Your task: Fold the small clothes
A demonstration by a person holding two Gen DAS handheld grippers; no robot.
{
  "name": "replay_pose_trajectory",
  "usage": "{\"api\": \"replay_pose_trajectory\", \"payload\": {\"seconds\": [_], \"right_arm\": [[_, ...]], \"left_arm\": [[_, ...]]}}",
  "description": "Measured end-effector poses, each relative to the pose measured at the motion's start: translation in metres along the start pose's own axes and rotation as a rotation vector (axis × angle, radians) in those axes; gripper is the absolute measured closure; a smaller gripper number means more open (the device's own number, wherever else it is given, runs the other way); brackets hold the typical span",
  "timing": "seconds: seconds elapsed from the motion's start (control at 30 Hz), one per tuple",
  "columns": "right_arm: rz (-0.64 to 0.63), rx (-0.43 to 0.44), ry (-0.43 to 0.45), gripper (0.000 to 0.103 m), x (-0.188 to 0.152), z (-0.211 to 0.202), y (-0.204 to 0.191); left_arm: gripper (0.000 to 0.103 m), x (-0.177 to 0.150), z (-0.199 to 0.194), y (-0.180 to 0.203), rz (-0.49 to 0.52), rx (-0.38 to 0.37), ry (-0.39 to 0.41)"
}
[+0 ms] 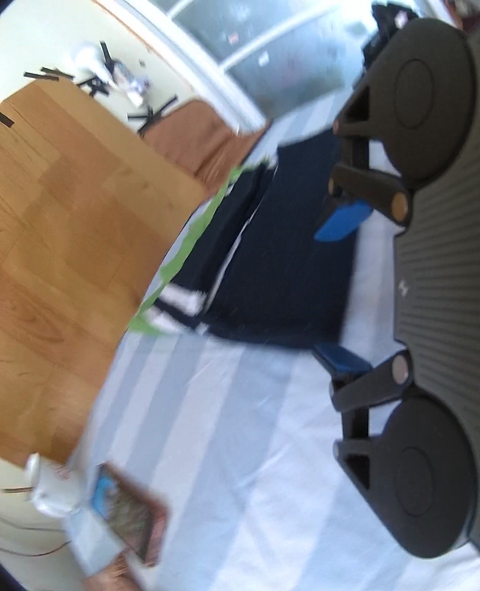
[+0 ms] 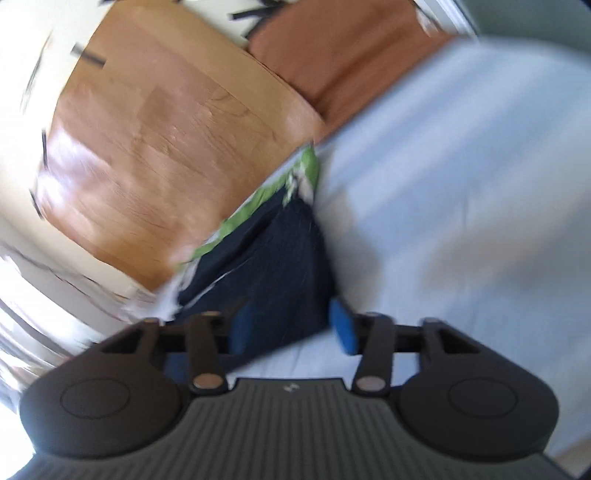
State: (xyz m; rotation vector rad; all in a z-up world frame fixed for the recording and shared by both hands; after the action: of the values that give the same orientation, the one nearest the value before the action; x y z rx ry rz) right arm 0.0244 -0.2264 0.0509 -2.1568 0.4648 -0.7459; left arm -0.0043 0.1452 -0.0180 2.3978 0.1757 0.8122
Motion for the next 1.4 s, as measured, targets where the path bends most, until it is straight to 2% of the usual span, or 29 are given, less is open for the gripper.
{"api": "replay_pose_trajectory", "payload": {"seconds": [0.03, 0.1, 0.2, 0.23, 0.27, 0.37, 0.4, 0.43, 0.47, 0.5, 0.53, 0.57, 0.6, 0.73, 0.8, 1.03, 1.13, 1.2, 1.23, 1.3, 1.4], "right_arm": [[0.028, 0.011, -0.017, 0.044, -0.005, 0.003, 0.0], [0.076, 0.03, -0.031, 0.041, -0.01, 0.013, 0.001], [0.143, 0.013, -0.025, 0.039, -0.008, 0.031, 0.002], [0.158, 0.017, -0.01, 0.039, -0.004, 0.036, 0.001], [0.167, 0.013, 0.006, 0.039, 0.0, 0.04, -0.001], [0.166, -0.012, 0.047, 0.039, 0.009, 0.048, -0.006], [0.153, -0.022, 0.053, 0.04, 0.011, 0.052, -0.008], [0.136, -0.035, 0.058, 0.04, 0.013, 0.054, -0.009], [0.114, -0.05, 0.061, 0.044, 0.015, 0.056, -0.011], [0.092, -0.08, 0.064, 0.058, 0.017, 0.058, -0.012], [0.074, -0.113, 0.062, 0.069, 0.017, 0.058, -0.007], [0.062, -0.133, 0.049, 0.082, 0.015, 0.058, -0.003], [0.061, -0.128, 0.048, 0.084, 0.015, 0.056, -0.002], [-0.04, -0.115, 0.079, 0.087, 0.013, 0.038, -0.014], [-0.067, -0.107, 0.078, 0.087, 0.01, 0.027, -0.02], [-0.111, -0.101, 0.05, 0.087, -0.004, 0.0, -0.024], [-0.128, -0.137, 0.014, 0.085, -0.013, 0.006, -0.017], [-0.13, -0.206, -0.018, 0.073, -0.017, 0.013, -0.005], [-0.145, -0.256, -0.008, 0.072, -0.016, 0.012, 0.002], [-0.191, -0.288, 0.04, 0.067, -0.008, 0.001, 0.004], [-0.285, -0.322, 0.155, 0.066, 0.011, -0.018, -0.007]], "left_arm": [[0.016, -0.004, 0.004, 0.002, -0.027, -0.028, -0.017], [0.016, -0.01, 0.018, 0.005, -0.063, -0.074, -0.05], [0.014, -0.012, 0.045, 0.0, -0.163, -0.072, -0.09], [0.007, -0.009, 0.049, -0.001, -0.198, -0.094, -0.068], [0.006, -0.006, 0.051, -0.003, -0.233, -0.107, -0.054], [0.012, 0.004, 0.057, -0.01, -0.323, -0.115, -0.016], [0.029, 0.007, 0.059, -0.014, -0.337, -0.103, -0.004], [0.054, 0.009, 0.06, -0.018, -0.351, -0.08, -0.001], [0.068, 0.009, 0.062, -0.023, -0.36, -0.048, -0.012], [0.088, 0.009, 0.064, -0.029, -0.373, -0.02, -0.022], [0.092, 0.009, 0.066, -0.034, -0.394, -0.026, -0.035], [0.092, 0.009, 0.066, -0.037, -0.412, -0.049, -0.044], [0.093, 0.009, 0.065, -0.037, -0.413, -0.058, -0.052], [0.094, 0.013, 0.043, -0.02, -0.31, -0.068, -0.017], [0.094, 0.015, 0.031, -0.011, -0.263, -0.047, 0.007], [0.094, -0.008, 0.002, -0.009, -0.228, -0.052, -0.026], [0.094, -0.026, 0.006, -0.013, -0.216, -0.025, -0.052], [0.092, -0.038, 0.013, -0.022, -0.22, 0.024, -0.081], [0.091, -0.042, 0.016, -0.026, -0.224, 0.037, -0.1], [0.089, -0.043, 0.008, -0.027, -0.201, 0.024, -0.096], [0.079, -0.026, -0.018, -0.019, -0.097, 0.027, -0.01]]}}
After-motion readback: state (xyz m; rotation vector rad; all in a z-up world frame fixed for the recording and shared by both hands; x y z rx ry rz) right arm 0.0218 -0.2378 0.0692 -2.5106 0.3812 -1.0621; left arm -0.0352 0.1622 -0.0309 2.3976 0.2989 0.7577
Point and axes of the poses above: each gripper's, at about its wrist camera, not at the fingertips, and z roughly the way its jaws point, y to its right, x to its top, the point moved 8 cm from there along z, roughly the way its jaws point, and after that the axes turned 5 degrees about -y, right-handed, at the moved point
